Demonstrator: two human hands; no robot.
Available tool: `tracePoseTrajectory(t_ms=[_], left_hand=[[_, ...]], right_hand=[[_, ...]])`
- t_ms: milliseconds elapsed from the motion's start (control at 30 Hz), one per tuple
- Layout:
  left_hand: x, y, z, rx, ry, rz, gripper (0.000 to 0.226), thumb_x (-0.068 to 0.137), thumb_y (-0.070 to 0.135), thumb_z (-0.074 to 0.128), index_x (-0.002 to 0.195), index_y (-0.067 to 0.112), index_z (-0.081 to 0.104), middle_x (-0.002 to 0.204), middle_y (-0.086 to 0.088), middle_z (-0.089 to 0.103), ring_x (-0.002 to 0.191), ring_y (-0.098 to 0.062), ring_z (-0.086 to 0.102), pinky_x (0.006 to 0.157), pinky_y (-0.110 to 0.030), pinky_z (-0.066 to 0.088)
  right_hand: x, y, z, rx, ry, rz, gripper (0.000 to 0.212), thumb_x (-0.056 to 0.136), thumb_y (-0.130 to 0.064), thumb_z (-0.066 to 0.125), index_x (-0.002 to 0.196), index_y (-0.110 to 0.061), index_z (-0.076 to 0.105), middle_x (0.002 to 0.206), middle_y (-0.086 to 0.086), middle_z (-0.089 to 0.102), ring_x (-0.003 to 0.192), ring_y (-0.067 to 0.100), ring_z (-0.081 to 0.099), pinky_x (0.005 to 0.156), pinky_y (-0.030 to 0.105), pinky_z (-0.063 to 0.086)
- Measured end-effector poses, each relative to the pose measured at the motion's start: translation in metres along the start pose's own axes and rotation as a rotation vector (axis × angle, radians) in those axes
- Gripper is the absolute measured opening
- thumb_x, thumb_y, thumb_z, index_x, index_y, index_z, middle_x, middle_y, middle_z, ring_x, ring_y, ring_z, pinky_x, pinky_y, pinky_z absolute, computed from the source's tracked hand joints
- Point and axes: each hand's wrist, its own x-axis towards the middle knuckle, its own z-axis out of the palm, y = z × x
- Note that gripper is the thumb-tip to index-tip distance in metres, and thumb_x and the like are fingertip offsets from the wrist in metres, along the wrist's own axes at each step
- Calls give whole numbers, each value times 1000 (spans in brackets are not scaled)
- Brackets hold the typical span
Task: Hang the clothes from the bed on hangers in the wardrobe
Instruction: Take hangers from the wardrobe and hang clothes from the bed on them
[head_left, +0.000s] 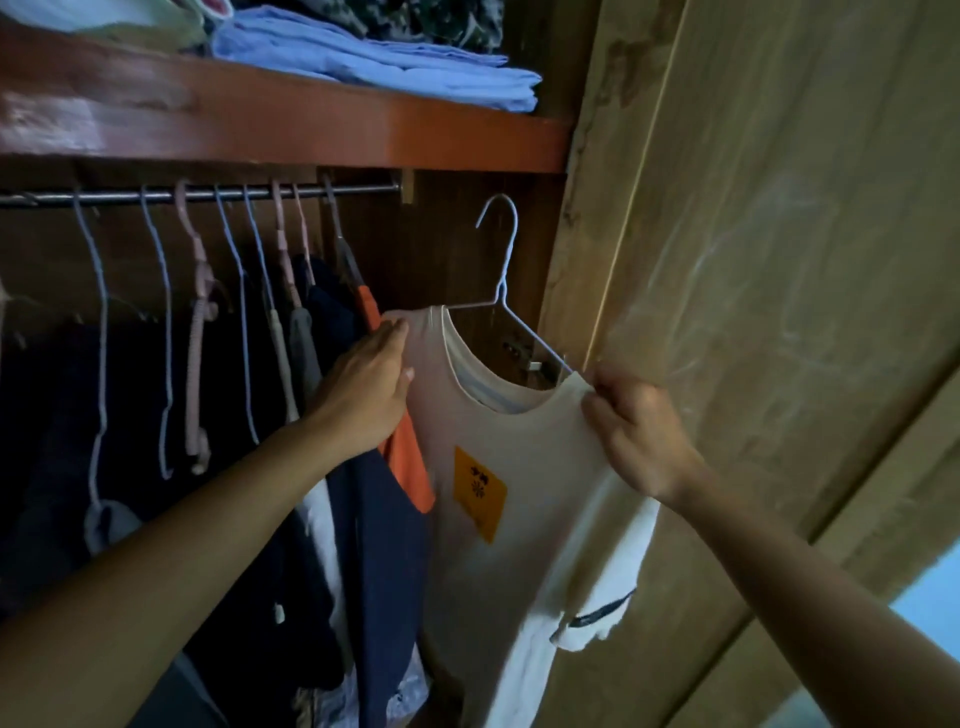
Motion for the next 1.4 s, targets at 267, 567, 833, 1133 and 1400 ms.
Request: tracePoseTrajectory(t_ms=[267, 567, 833, 1133, 1400], left_hand=[[-11, 53, 26, -18, -51, 91, 67, 100, 7, 46, 156, 18, 11, 164, -4, 10, 151, -18, 7, 122, -36, 14], [-21, 104, 56, -211, -24, 197, 29, 101, 12, 46, 127, 16, 57, 120, -5, 61, 114, -21, 57, 88, -29, 44], [-36, 169, 66, -481, -50, 455, 19, 87, 20, 51, 85, 7, 65, 72, -5, 63, 70, -14, 56, 65, -25, 41], [-51, 249, 104, -710, -222, 490, 14, 81, 23, 55, 81, 28, 68, 78, 0, 66, 69, -3, 56, 67, -26, 43], [-64, 306, 133, -889, -420, 584, 22, 89, 7, 68, 80, 27, 69, 76, -8, 67, 71, -9, 56, 66, -24, 45]], right_hand=[[-61, 18, -59, -35, -15, 104, 19, 85, -26, 44, 90, -22, 61, 80, -4, 66, 80, 14, 62, 75, 37, 47], [-124, 40, -116, -74, 35, 155, 15, 85, -26, 47, 86, -21, 61, 74, -2, 64, 74, 14, 61, 71, 42, 48], [-189, 72, -179, -57, 142, 195, 12, 100, -32, 57, 90, -26, 62, 62, 5, 54, 56, 13, 44, 55, 20, 36], [-259, 90, -233, -319, 200, 323, 10, 94, -36, 64, 87, -31, 68, 70, -15, 65, 65, 9, 61, 65, 25, 48], [-313, 90, -249, -472, 323, 534, 10, 96, -31, 63, 87, -28, 67, 71, -10, 67, 68, 12, 61, 70, 39, 52]])
